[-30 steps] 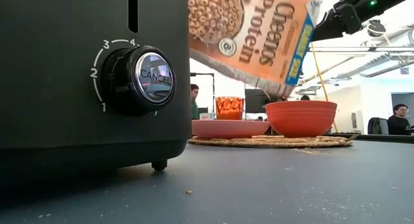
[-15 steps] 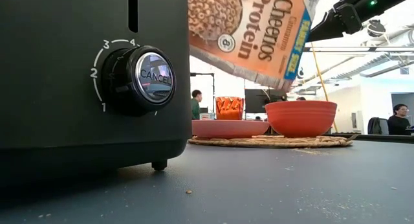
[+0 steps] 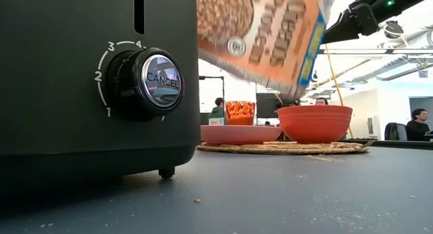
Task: Arrange a breakfast setting
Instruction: Pour the cereal from the cereal box into the red bowl
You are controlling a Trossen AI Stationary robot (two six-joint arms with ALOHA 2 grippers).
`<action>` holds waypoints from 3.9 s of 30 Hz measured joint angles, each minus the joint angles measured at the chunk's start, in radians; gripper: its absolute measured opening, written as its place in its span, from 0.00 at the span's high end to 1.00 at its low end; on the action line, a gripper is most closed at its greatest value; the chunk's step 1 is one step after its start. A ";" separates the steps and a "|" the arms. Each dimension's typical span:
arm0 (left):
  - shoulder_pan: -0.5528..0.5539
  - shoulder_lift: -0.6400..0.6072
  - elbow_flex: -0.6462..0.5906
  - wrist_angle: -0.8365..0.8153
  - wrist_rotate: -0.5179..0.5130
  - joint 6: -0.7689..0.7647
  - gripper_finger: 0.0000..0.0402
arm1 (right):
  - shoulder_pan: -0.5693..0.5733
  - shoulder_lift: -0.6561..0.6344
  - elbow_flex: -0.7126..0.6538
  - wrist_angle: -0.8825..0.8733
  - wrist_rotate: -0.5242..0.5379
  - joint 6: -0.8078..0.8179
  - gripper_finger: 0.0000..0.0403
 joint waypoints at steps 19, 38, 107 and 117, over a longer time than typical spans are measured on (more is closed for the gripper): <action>-0.002 -0.020 0.003 0.043 0.000 0.014 0.56 | 0.000 0.000 0.000 0.001 0.000 0.000 0.47; -0.002 -0.023 0.000 0.013 0.000 -0.005 0.56 | 0.000 0.000 0.000 -0.001 0.000 0.000 0.47; -0.002 -0.173 -0.001 0.238 0.000 0.023 0.56 | 0.000 0.042 -0.001 0.064 -0.005 0.402 0.02; -0.002 -0.172 -0.001 0.403 0.000 0.020 0.56 | 0.000 0.146 -0.165 0.707 -0.307 0.343 0.02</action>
